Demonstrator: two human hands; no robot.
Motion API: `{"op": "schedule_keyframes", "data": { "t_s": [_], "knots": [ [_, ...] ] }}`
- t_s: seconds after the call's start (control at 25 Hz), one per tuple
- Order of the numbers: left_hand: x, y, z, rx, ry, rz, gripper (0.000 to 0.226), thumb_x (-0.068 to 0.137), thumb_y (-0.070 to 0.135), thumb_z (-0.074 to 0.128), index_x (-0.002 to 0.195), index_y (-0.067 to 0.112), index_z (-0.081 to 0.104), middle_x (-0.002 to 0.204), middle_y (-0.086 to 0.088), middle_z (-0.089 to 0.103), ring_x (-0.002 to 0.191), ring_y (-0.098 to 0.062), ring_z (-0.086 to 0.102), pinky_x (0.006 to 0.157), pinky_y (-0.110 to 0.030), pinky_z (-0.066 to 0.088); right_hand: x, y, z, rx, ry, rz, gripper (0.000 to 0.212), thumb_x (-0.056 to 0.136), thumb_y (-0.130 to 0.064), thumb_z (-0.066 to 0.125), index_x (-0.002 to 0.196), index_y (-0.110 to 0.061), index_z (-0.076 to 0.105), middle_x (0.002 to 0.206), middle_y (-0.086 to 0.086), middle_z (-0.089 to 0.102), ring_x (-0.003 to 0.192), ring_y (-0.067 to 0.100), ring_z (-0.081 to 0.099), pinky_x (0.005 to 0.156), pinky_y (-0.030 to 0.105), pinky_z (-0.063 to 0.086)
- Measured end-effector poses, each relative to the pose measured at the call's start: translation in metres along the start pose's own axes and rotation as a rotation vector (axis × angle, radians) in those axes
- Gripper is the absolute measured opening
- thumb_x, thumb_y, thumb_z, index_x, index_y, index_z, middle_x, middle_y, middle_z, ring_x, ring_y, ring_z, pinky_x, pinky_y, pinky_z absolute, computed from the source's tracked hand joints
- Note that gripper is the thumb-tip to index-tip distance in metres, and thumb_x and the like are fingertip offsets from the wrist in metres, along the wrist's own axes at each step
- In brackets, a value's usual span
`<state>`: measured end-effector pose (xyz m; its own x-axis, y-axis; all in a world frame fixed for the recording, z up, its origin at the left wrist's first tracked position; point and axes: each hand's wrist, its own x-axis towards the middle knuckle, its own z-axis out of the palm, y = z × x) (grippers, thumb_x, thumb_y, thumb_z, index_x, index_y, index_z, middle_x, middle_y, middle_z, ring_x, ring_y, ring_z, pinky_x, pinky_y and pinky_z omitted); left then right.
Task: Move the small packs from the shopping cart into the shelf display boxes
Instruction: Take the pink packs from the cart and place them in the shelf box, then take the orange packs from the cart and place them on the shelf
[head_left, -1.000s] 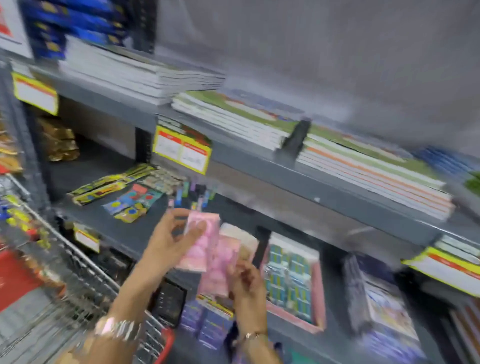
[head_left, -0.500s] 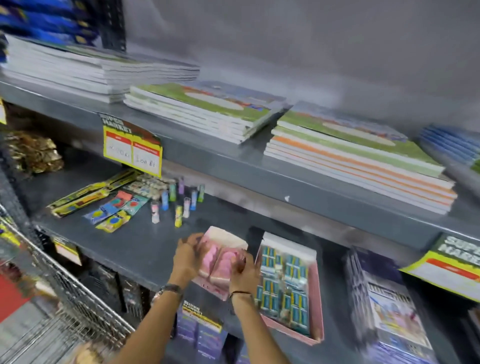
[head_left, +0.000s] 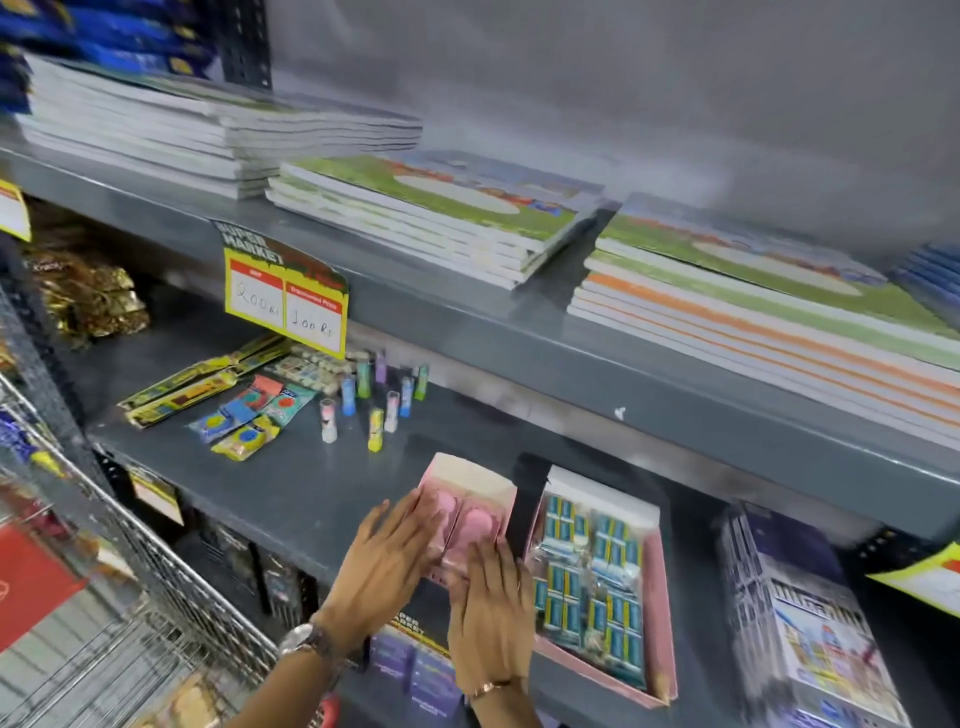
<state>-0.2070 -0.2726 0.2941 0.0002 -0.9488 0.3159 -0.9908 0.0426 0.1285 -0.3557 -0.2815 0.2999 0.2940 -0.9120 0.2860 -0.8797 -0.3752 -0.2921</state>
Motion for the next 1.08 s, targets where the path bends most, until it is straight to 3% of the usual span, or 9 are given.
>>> {"op": "schedule_keyframes", "data": {
  "t_s": [0.12,0.28,0.4,0.48,0.6,0.72,0.92,1.0,1.08],
  "knots": [
    [-0.002,-0.01,0.002,0.072,-0.144,0.073,0.058,0.095,0.039,0.004,0.131,0.016,0.044,0.137,-0.001,0.05,0.133,-0.015,0.024,0.11,-0.035,0.0,-0.002,-0.002,0.005,-0.055,-0.071,-0.017,0.067,0.092,-0.051,0.01,0.119,-0.013,0.057,0.122,0.004,0.063,0.111,0.021,0.059,0.11,0.033,0.004],
    [0.015,-0.015,-0.002,0.185,-0.256,0.127,0.059,0.081,0.042,0.032,0.13,0.013,0.046,0.135,-0.004,0.052,0.13,-0.016,0.026,0.111,-0.036,-0.006,0.009,-0.01,0.008,-0.079,-0.149,0.093,0.081,0.087,-0.063,0.007,0.122,-0.006,0.052,0.125,0.01,0.06,0.119,0.024,0.053,0.11,0.031,-0.005],
    [0.02,-0.016,0.006,0.181,-0.179,0.135,0.064,0.077,0.045,0.035,0.133,0.013,0.042,0.137,-0.005,0.05,0.132,-0.017,0.022,0.112,-0.035,-0.009,0.012,-0.009,0.006,-0.057,-0.155,0.081,0.083,0.086,-0.064,0.005,0.122,-0.006,0.052,0.126,0.011,0.059,0.12,0.024,0.052,0.109,0.03,-0.004],
    [0.013,-0.02,0.002,0.131,-0.1,0.108,0.059,0.085,0.047,0.029,0.135,0.015,0.036,0.14,-0.005,0.047,0.135,-0.018,0.016,0.11,-0.034,-0.005,0.011,-0.01,0.007,0.021,-0.034,0.06,0.082,0.086,-0.063,0.002,0.126,-0.009,0.049,0.132,0.008,0.054,0.126,0.022,0.046,0.109,0.027,-0.004],
    [-0.025,-0.05,-0.01,-0.049,0.088,-0.208,0.062,0.091,0.056,0.009,0.14,0.023,0.025,0.149,0.0,0.029,0.137,-0.012,0.011,0.108,-0.026,-0.004,0.003,-0.037,0.021,0.313,0.165,-0.051,0.074,0.087,-0.061,0.01,0.123,-0.013,0.053,0.134,0.003,0.053,0.13,0.019,0.038,0.109,0.021,0.009],
    [-0.113,-0.107,0.006,-0.219,0.214,-0.707,0.077,0.08,0.07,-0.004,0.142,0.029,0.014,0.152,0.007,0.012,0.14,-0.007,0.004,0.111,-0.028,0.0,-0.028,-0.1,0.051,0.617,0.007,-0.177,0.067,0.086,-0.064,0.024,0.121,-0.016,0.055,0.129,0.002,0.057,0.123,0.014,0.041,0.105,0.021,0.025],
    [-0.271,-0.178,0.084,-0.225,-0.065,-1.441,0.081,0.079,0.074,0.012,0.144,0.027,0.009,0.156,-0.003,0.012,0.141,-0.024,0.011,0.114,-0.048,0.017,-0.08,-0.192,0.175,0.612,-0.523,-0.235,0.102,0.055,-0.09,0.01,0.128,-0.028,0.044,0.135,0.0,0.051,0.125,0.019,0.043,0.101,0.024,0.029],
    [-0.304,-0.188,0.119,-0.234,-0.21,-1.532,0.081,0.079,0.072,0.021,0.144,0.026,0.007,0.156,-0.004,0.009,0.141,-0.026,0.01,0.112,-0.048,0.021,-0.091,-0.194,0.233,0.506,-0.65,-0.179,0.119,0.04,-0.095,0.007,0.133,-0.026,0.037,0.14,0.003,0.045,0.128,0.02,0.041,0.102,0.03,0.033],
    [-0.328,-0.202,0.161,-0.237,-0.327,-1.44,0.089,0.074,0.079,0.015,0.144,0.025,0.009,0.155,-0.005,0.008,0.14,-0.028,0.019,0.107,-0.047,0.031,-0.105,-0.188,0.299,0.44,-0.783,-0.101,0.126,0.034,-0.099,0.005,0.135,-0.028,0.029,0.142,0.008,0.041,0.128,0.023,0.041,0.102,0.036,0.035]
  ]
}}
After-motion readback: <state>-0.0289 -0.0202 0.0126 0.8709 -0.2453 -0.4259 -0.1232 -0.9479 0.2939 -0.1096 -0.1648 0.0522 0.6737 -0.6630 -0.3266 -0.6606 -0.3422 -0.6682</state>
